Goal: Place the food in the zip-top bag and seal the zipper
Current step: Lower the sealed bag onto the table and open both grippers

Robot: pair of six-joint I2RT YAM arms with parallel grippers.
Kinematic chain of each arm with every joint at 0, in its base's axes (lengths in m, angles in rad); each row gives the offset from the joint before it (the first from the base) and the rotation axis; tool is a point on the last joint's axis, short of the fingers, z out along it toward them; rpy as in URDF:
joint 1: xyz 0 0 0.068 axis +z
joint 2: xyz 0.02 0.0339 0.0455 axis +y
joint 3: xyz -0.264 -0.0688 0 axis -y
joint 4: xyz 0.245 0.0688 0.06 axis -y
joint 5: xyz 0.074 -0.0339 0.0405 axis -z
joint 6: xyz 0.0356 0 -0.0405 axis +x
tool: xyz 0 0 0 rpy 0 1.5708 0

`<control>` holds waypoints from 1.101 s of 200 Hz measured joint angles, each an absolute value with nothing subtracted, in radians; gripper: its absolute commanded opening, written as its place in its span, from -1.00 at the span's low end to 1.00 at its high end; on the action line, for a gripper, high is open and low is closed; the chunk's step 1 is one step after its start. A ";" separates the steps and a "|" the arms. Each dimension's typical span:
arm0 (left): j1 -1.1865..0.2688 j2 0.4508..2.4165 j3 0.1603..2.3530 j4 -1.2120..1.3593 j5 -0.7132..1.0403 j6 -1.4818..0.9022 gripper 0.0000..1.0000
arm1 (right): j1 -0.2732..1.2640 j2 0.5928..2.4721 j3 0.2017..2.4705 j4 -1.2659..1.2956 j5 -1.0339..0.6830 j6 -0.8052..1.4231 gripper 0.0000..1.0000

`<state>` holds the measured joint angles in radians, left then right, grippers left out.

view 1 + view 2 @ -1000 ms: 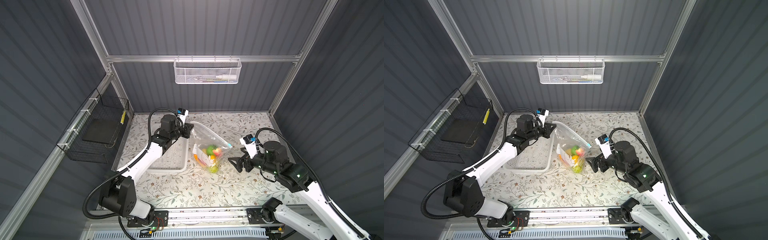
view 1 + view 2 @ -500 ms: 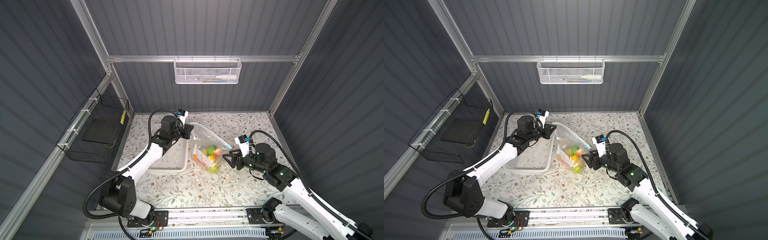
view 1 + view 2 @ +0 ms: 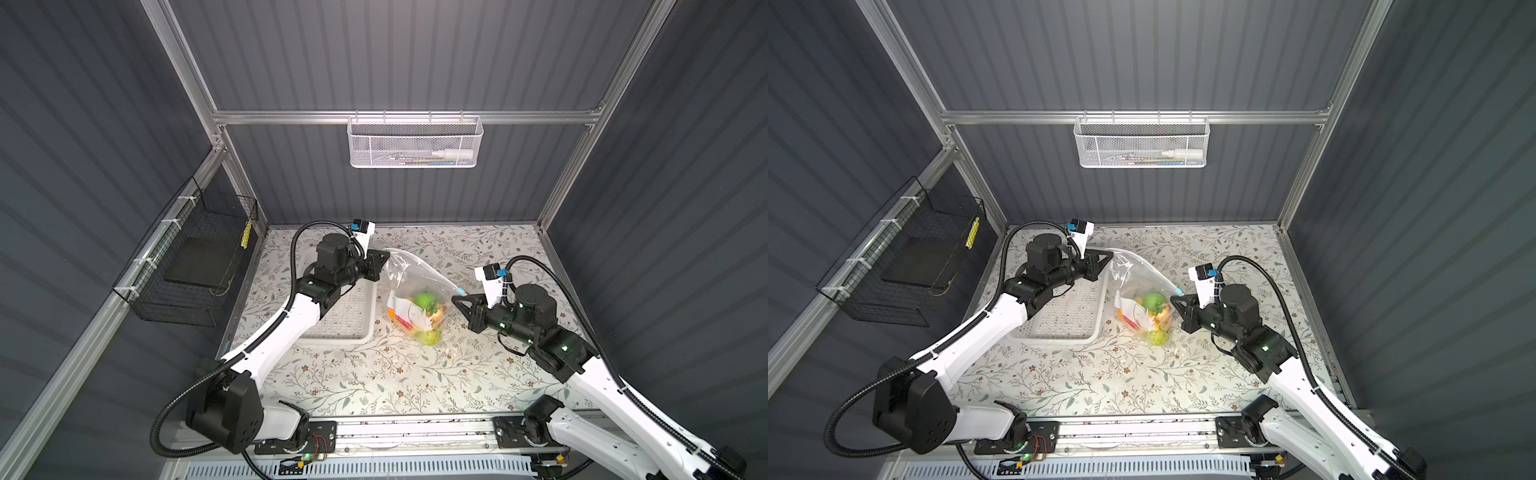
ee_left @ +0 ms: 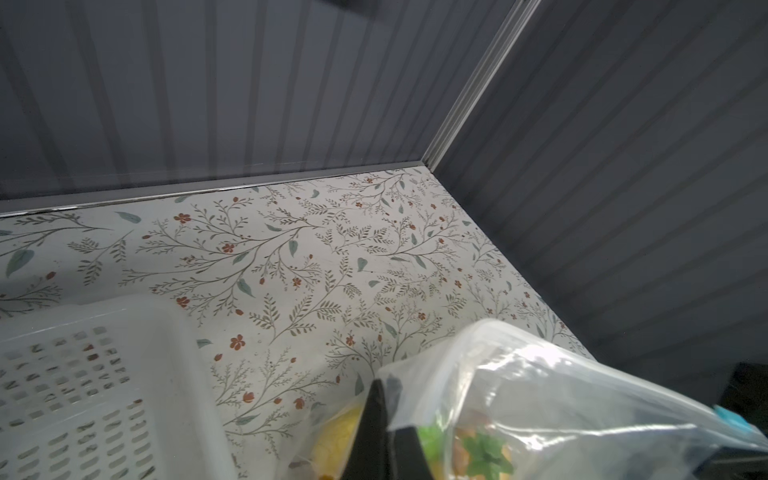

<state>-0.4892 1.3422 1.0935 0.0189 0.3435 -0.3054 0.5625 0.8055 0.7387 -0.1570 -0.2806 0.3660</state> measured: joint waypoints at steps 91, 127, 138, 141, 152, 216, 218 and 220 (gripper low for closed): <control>-0.654 1.142 0.965 0.021 0.314 -0.432 -1.00 | 0.562 0.686 0.809 -0.362 -0.384 0.406 -1.00; -0.675 1.130 0.903 0.032 0.303 -0.485 -1.00 | 0.562 0.604 0.755 -0.397 -0.361 0.447 -1.00; -0.677 1.132 0.890 0.044 0.294 -0.496 -1.00 | 0.562 0.606 0.747 -0.398 -0.327 0.454 -1.00; -0.678 1.134 0.888 0.046 0.289 -0.500 -1.00 | 0.562 0.610 0.746 -0.398 -0.317 0.456 -1.00; -0.679 1.148 0.885 0.051 0.272 -0.508 -0.93 | 0.562 0.629 0.744 -0.397 -0.278 0.461 -1.00; -0.679 1.226 0.904 -0.030 0.048 -0.504 0.99 | 0.450 0.872 0.745 -0.253 -0.129 0.433 -1.00; -0.679 1.223 0.905 -0.033 0.036 -0.502 0.99 | 0.442 0.883 0.748 -0.250 -0.130 0.432 -1.00; -0.679 1.220 0.905 -0.036 0.027 -0.500 0.99 | 0.436 0.892 0.749 -0.246 -0.131 0.430 -1.00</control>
<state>-0.6792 1.2198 0.9051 -0.0360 0.0273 -0.4995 0.4358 0.8925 0.7486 -0.2459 -0.1310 0.4301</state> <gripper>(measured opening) 0.993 0.043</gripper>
